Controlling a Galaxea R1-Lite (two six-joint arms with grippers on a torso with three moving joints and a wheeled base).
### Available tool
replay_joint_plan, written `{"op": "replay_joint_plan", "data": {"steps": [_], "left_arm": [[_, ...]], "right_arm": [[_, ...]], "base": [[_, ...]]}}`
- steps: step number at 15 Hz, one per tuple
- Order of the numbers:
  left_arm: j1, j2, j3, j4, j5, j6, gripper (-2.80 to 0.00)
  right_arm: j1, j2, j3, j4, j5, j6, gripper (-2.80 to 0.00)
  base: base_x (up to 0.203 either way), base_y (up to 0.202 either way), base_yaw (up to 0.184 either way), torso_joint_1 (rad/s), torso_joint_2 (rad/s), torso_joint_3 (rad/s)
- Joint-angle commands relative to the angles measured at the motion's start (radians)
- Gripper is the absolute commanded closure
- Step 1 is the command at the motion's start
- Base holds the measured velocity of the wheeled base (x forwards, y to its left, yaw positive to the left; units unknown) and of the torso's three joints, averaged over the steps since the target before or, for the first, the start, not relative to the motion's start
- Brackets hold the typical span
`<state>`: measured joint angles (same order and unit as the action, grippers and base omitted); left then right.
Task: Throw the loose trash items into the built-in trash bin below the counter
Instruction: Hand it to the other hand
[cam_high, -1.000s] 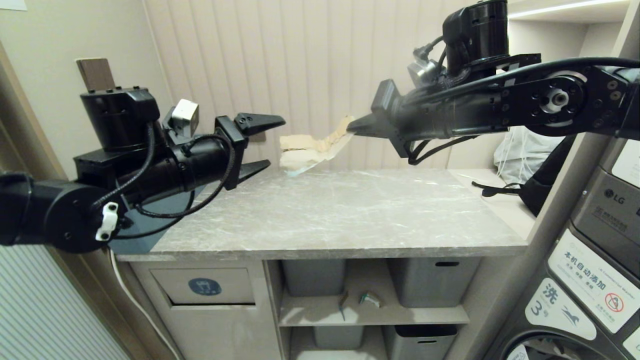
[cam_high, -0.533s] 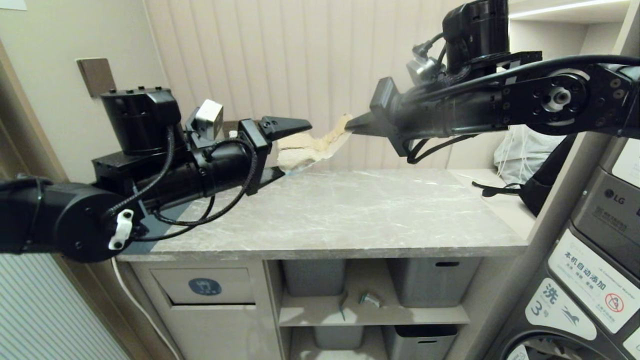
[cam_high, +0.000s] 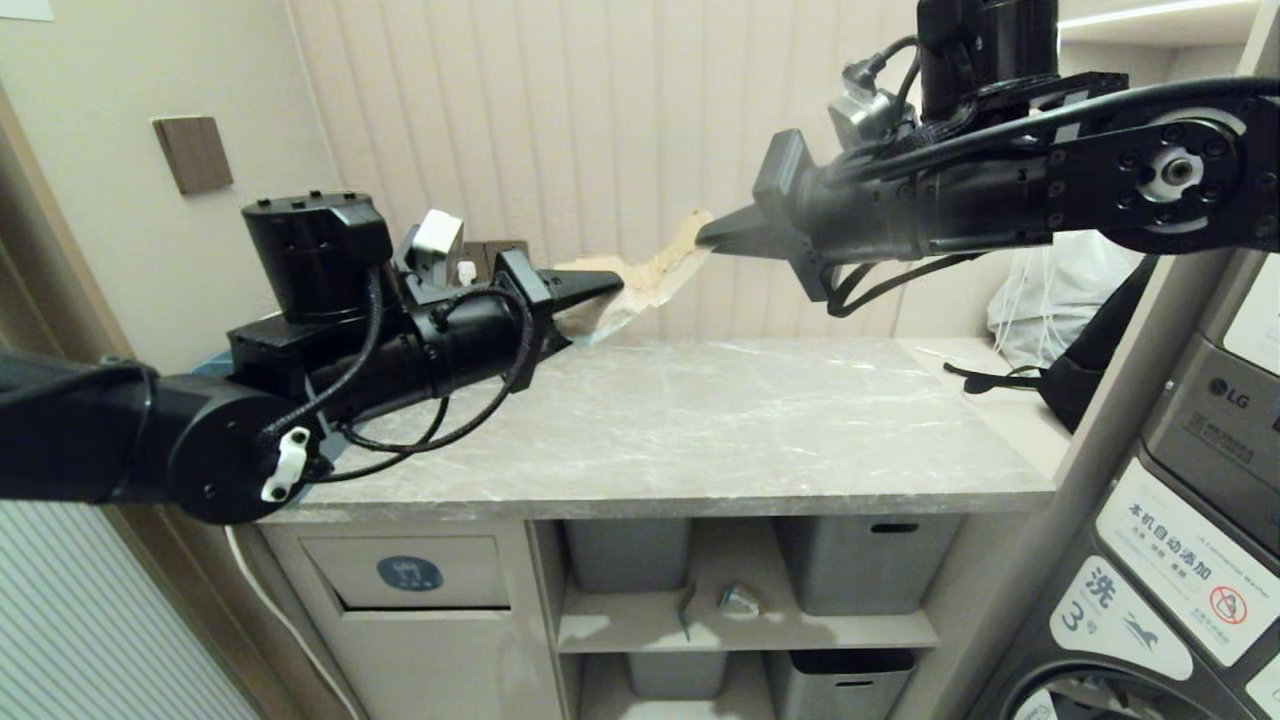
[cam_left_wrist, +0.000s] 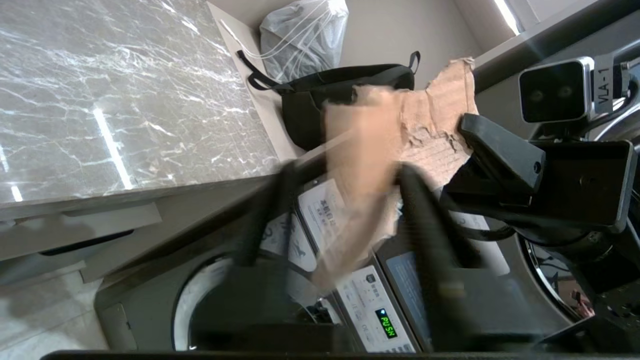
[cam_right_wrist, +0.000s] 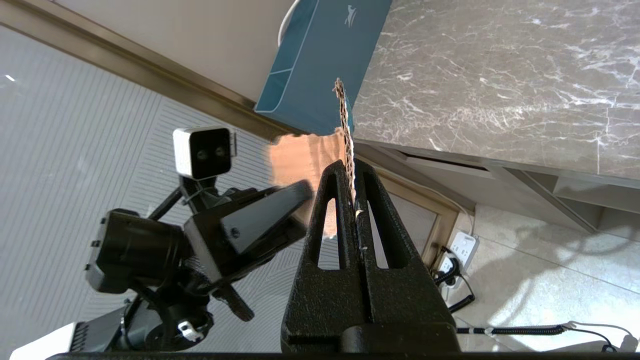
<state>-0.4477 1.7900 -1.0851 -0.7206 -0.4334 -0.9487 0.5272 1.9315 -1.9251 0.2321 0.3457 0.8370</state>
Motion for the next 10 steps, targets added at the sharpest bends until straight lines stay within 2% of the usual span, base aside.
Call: {"op": "replay_joint_plan", "data": {"steps": [1, 2, 6, 7, 8, 10], "left_arm": [[0.000, 0.005, 0.000, -0.005, -0.002, -0.005, 0.00], [0.000, 0.005, 0.001, -0.005, -0.001, -0.005, 0.00], [0.003, 0.009, -0.001, -0.005, 0.066, 0.003, 0.00], [0.008, 0.018, -0.001, -0.005, 0.101, 0.040, 0.00], [0.013, 0.027, -0.001, -0.006, 0.143, 0.088, 0.00], [0.045, 0.030, 0.001, -0.006, 0.200, 0.163, 0.00]], "right_arm": [[0.000, -0.018, 0.012, 0.007, 0.004, 0.001, 0.00], [0.005, -0.028, 0.027, 0.008, 0.005, -0.006, -2.80], [0.011, -0.056, 0.056, 0.009, -0.004, -0.011, -2.80], [0.010, -0.071, 0.068, 0.009, -0.012, -0.013, -2.80], [0.010, -0.094, 0.092, 0.009, -0.042, -0.018, 0.00], [0.009, -0.140, 0.152, 0.008, -0.101, -0.086, 0.00]], "base": [[0.000, 0.000, 0.000, 0.000, 0.00, 0.000], [0.000, 0.000, 0.000, 0.000, 0.00, 0.000], [0.000, 0.000, 0.000, 0.000, 0.00, 0.000], [0.000, 0.000, 0.000, 0.000, 0.00, 0.000], [0.000, 0.000, 0.000, 0.000, 0.00, 0.000], [0.000, 0.000, 0.000, 0.000, 0.00, 0.000]]}}
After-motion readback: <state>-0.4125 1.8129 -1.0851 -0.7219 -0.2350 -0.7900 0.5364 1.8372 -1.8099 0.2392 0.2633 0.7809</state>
